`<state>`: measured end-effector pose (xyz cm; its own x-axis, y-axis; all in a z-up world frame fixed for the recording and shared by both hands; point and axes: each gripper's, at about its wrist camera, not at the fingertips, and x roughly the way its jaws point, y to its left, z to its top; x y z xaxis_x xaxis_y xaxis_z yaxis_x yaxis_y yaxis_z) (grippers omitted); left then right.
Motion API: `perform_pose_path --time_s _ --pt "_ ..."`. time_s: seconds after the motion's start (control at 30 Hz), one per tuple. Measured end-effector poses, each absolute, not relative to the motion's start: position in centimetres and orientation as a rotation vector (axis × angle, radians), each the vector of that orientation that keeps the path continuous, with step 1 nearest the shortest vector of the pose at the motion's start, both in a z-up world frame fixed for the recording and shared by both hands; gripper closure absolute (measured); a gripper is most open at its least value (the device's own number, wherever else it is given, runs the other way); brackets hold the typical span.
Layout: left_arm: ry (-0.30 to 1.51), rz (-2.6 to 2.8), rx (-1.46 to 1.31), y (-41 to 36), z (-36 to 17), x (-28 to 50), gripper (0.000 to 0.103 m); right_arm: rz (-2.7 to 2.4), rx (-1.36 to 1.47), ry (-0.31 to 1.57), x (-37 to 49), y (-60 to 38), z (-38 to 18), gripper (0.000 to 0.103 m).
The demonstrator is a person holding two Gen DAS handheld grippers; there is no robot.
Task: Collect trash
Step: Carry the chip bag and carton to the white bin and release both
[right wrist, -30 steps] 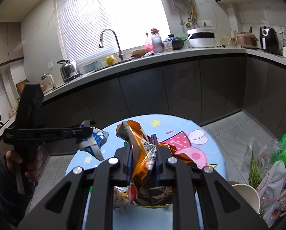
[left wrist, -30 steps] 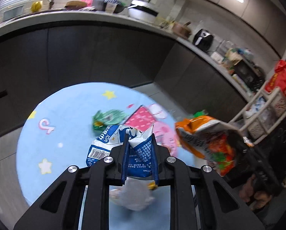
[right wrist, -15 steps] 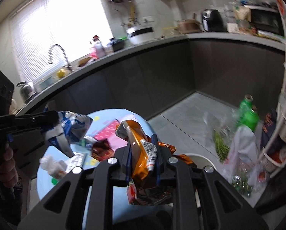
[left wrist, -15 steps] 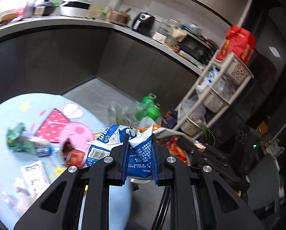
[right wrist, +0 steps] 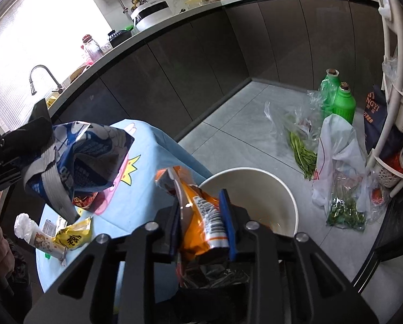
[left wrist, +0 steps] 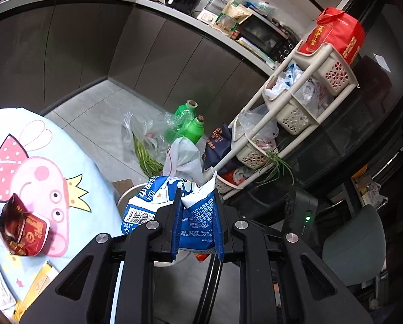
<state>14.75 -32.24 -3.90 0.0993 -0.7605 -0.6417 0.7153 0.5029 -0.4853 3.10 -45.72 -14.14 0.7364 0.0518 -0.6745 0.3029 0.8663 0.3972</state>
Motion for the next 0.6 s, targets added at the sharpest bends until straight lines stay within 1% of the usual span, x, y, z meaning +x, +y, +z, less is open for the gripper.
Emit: perform_pose_path --time_s 0.2,0.53,0.6 --pt "0.997 -1.086 -0.038 -33.0 -4.8 15.4 0.085 -0.155 0.512 0.755 4.0 -46.3 -15.5 0.059" --pt "1.013 -1.078 0.001 -34.6 -5.9 15.1 0.085 -0.191 0.511 0.783 3.0 -47.0 -16.5 0.059" --pt "1.019 -1.079 0.019 -35.1 -6.3 14.9 0.084 -0.201 0.490 0.797 2.5 -46.8 -16.5 0.056"
